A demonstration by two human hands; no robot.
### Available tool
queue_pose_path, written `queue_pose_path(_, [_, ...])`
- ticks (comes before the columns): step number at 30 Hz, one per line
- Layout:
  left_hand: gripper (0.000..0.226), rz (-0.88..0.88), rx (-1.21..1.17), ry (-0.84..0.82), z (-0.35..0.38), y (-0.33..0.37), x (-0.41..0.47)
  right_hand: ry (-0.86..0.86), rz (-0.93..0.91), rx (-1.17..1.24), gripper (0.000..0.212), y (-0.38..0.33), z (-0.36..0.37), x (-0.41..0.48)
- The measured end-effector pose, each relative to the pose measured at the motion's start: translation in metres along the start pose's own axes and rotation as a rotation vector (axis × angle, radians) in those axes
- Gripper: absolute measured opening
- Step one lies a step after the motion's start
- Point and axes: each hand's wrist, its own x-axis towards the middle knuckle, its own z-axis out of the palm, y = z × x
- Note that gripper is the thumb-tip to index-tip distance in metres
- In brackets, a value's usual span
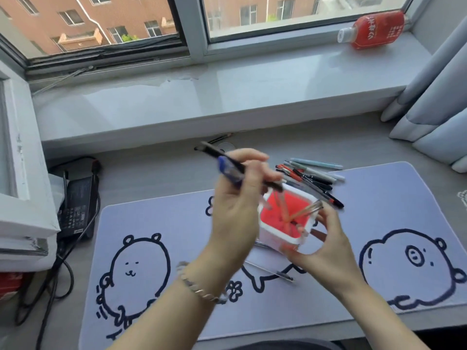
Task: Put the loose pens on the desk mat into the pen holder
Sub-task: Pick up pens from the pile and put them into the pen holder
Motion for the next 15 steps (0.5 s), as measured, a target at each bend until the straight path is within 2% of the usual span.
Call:
queue_pose_path(3, [0.019,-0.124,0.187,-0.133,0.017,-0.016,-0.007,0.011,-0.018,0.021,0.082,-0.003,0.001,0.000])
queue_pose_path(6, [0.020,-0.123,0.449,-0.209,0.014,-0.028,-0.006,0.058,-0.038,0.042,0.079,-0.006,-0.008,0.001])
queue_pose_path(10, [0.050,-0.061,0.588,-0.340,0.005,-0.027,-0.008,0.066,-0.010,0.039,0.083,0.002,-0.019,-0.003])
queue_pose_path(13, [0.071,0.049,0.636,-0.382,-0.009,-0.031,-0.012,0.107,0.033,0.045,0.083,0.009,-0.028,-0.006])
queue_pose_path(15, [0.079,0.009,0.658,-0.375,-0.023,-0.039,-0.014,0.159,0.070,0.053,0.085,0.014,-0.036,-0.008])
